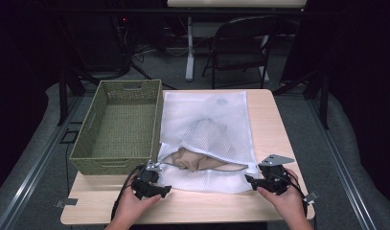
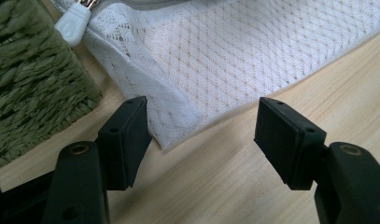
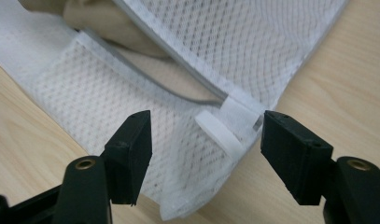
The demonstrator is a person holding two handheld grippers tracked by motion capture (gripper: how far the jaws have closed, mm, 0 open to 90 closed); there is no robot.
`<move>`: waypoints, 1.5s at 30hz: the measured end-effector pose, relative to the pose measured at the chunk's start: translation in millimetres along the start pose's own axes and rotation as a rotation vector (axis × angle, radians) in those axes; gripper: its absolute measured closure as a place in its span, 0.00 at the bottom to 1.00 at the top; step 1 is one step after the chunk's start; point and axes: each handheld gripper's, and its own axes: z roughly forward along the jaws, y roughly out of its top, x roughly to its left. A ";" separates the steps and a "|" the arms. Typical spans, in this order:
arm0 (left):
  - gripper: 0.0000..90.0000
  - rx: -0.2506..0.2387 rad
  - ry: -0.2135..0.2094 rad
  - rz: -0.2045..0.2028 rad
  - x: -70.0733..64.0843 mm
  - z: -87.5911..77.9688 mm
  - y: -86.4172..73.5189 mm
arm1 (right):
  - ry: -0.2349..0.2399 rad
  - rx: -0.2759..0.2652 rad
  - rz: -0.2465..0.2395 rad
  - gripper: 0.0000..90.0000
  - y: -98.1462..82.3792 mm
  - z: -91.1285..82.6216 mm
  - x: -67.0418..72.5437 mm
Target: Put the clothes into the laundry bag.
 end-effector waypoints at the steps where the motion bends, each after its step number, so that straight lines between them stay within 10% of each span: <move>1: 0.39 -0.001 0.000 0.001 0.0 0.1 0.2 | 0.000 0.017 0.000 0.36 -1.6 2.3 -0.6; 13: 0.40 0.011 -0.013 0.003 0.2 0.9 1.2 | 0.026 0.097 0.079 0.34 -14.1 20.0 -9.2; 22: 0.40 0.006 -0.007 0.000 0.1 -0.6 -0.3 | 0.092 0.097 0.133 0.51 -16.1 28.4 -11.5; 31: 0.39 0.005 0.001 -0.015 -0.7 -2.2 -2.5 | 0.152 0.141 0.073 0.96 -14.0 28.0 -16.2; 45: 0.30 0.014 0.003 -0.019 -2.3 0.5 -2.1 | 0.154 0.174 0.068 0.98 -15.4 24.1 -21.3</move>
